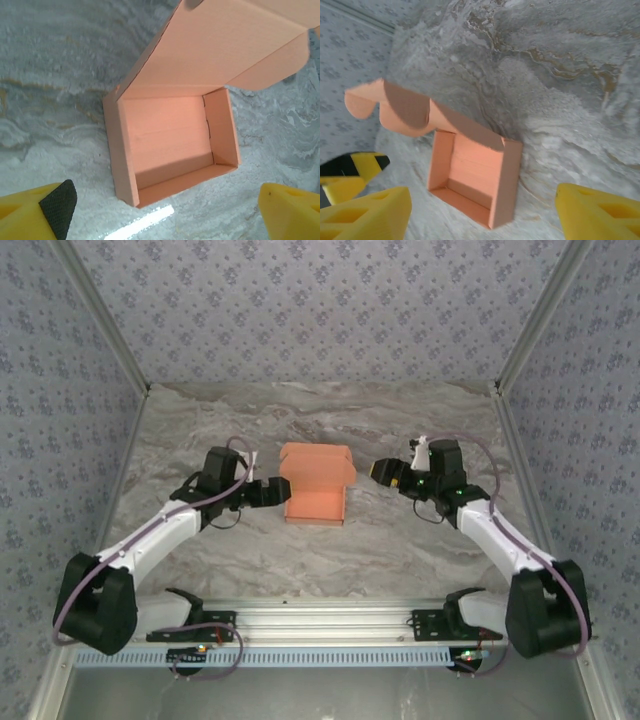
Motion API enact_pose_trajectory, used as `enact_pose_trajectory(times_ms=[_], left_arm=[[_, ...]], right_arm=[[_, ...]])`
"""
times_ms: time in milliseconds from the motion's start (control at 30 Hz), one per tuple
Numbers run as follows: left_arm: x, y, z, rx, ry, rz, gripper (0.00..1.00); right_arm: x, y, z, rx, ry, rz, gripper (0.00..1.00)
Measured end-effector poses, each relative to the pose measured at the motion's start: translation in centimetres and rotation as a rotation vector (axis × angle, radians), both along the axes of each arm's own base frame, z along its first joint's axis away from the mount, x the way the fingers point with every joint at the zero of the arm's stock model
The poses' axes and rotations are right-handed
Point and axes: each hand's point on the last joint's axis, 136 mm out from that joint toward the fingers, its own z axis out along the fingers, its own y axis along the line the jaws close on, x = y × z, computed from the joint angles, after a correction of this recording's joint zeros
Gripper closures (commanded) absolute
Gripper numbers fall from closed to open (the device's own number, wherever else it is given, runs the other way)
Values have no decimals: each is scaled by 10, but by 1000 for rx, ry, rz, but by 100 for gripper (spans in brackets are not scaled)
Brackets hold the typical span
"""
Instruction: Fold the paper box
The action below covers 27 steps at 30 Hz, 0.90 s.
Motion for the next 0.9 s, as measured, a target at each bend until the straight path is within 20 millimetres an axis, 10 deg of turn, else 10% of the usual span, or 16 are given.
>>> enact_pose_trajectory(times_ms=[400,900], left_arm=[[61,-3,19,21,-179,-17,12],[61,-21,2,-27,-98,-68,39]], right_arm=[[47,25,9,178,22,31,19],[38,80,-4,103,-13,139,25]])
